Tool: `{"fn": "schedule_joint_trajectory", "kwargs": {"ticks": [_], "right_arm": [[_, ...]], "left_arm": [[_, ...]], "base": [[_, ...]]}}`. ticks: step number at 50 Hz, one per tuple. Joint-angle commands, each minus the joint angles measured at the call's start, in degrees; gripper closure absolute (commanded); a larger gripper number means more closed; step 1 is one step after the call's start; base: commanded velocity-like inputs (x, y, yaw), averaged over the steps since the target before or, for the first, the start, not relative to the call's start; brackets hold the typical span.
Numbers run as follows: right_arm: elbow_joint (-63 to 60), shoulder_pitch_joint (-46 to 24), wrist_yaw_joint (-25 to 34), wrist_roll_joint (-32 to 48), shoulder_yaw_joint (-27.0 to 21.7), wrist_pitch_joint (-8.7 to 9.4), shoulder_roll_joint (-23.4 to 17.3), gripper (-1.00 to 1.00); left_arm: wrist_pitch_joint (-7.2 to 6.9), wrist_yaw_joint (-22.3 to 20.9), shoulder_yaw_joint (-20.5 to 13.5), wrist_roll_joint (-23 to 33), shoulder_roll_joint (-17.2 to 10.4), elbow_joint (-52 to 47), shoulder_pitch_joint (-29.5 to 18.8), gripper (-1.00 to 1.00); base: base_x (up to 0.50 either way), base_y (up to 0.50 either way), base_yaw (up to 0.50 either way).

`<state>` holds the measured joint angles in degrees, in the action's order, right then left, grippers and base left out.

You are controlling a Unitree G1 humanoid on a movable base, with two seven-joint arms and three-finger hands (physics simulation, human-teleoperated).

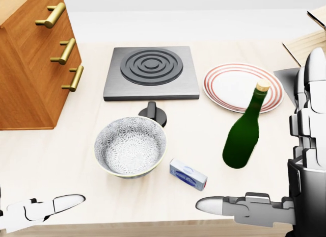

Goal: Put the bowl on the top of the cabinet.

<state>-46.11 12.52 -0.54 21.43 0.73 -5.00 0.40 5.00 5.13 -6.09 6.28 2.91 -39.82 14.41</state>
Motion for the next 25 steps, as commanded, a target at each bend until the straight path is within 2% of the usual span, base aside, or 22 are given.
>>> {"fn": "schedule_joint_trajectory", "kwargs": {"ticks": [1,25], "right_arm": [[-0.9,-0.2,0.1,0.3,-0.3,0.00,0.0,-1.00],[0.1,-0.1,0.2,0.0,-0.2,0.00,0.0,-1.00]], "left_arm": [[0.00,0.2,-0.3,0.2,0.1,-0.6,-0.1,-1.00],[0.00,0.3,0.0,0.3,0.0,0.0,-0.3,-1.00]], "base": [[0.00,0.48,0.00],[0.00,0.48,0.00]]}}
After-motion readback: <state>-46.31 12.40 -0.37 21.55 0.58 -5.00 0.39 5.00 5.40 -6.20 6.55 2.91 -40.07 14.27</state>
